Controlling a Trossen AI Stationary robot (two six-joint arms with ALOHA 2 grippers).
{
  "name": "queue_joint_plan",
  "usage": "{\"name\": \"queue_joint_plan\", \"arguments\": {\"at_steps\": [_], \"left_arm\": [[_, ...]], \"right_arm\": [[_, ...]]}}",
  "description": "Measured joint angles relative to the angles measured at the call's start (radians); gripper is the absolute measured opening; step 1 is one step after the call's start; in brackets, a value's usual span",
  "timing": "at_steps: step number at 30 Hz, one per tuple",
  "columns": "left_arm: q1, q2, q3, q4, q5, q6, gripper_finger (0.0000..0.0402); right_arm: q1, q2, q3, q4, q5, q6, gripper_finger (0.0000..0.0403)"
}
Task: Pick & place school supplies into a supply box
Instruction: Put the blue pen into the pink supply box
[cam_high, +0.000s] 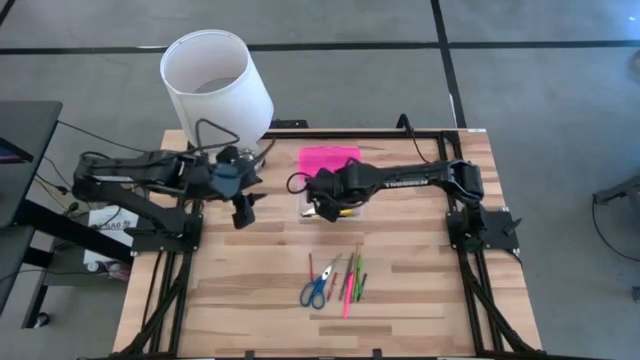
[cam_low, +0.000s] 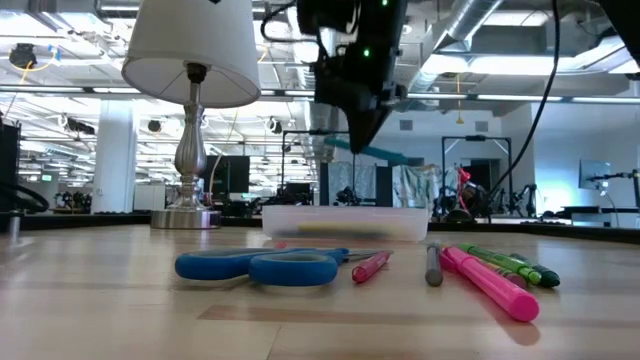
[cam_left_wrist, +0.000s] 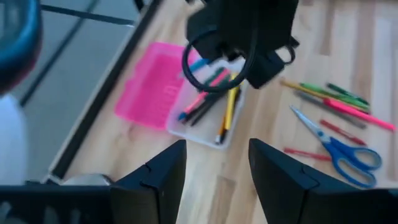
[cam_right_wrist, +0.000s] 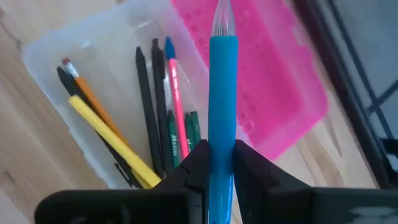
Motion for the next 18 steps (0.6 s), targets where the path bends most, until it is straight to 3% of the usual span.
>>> {"name": "queue_joint_plan", "arguments": {"at_steps": [8, 18], "left_arm": [[-0.116, -0.034, -0.001, -0.056, -0.203, -0.136, 0.0169], [-0.190, -0.018, -0.001, -0.093, -0.315, -0.220, 0.0169]], "right_arm": [[-0.068, 0.000, -0.097, 0.167, -0.121, -0.156, 0.0040], [-0.126, 0.000, -0.191, 0.274, -0.251, -0.320, 0.0042]]}}
